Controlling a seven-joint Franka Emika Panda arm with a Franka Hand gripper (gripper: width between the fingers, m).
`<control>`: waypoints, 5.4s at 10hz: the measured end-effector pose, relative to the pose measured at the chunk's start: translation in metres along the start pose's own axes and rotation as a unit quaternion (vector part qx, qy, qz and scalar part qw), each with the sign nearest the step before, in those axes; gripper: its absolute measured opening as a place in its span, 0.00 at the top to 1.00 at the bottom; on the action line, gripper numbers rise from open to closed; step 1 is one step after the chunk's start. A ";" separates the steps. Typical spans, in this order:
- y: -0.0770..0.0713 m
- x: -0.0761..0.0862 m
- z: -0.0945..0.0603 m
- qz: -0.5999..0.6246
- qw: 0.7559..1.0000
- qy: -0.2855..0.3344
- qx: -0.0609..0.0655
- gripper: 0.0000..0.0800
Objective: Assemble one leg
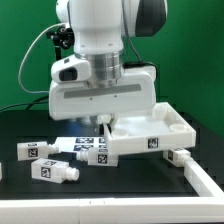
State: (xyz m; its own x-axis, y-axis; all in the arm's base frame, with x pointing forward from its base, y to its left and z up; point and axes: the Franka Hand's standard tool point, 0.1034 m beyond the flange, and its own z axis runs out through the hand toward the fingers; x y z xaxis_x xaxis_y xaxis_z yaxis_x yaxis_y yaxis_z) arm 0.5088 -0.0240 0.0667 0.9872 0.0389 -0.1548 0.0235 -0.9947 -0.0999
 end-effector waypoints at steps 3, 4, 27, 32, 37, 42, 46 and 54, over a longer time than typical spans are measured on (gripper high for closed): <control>-0.002 -0.003 0.003 -0.002 1.000 -0.003 0.000 0.93; -0.002 -0.004 0.004 -0.002 1.000 -0.003 0.000 0.93; 0.006 0.087 0.045 0.062 0.997 0.032 -0.019 0.93; 0.017 0.066 0.000 0.057 0.998 0.016 0.002 0.45; 0.023 0.050 -0.020 0.064 0.998 0.006 0.006 0.19; 0.048 0.009 -0.008 0.143 0.989 -0.018 0.028 0.19; 0.061 0.002 -0.011 0.189 0.980 -0.030 0.054 0.19; 0.105 -0.025 -0.020 0.252 0.962 -0.069 0.086 0.19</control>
Offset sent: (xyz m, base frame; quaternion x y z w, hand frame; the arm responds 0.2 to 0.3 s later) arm 0.0000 0.0000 0.0000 0.0000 0.0000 0.0000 1.0000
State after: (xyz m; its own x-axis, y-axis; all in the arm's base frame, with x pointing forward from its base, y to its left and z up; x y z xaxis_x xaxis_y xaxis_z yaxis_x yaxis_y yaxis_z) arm 0.4897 -0.1309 0.0801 0.8360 -0.4192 -0.3541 -0.4897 -0.8612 -0.1364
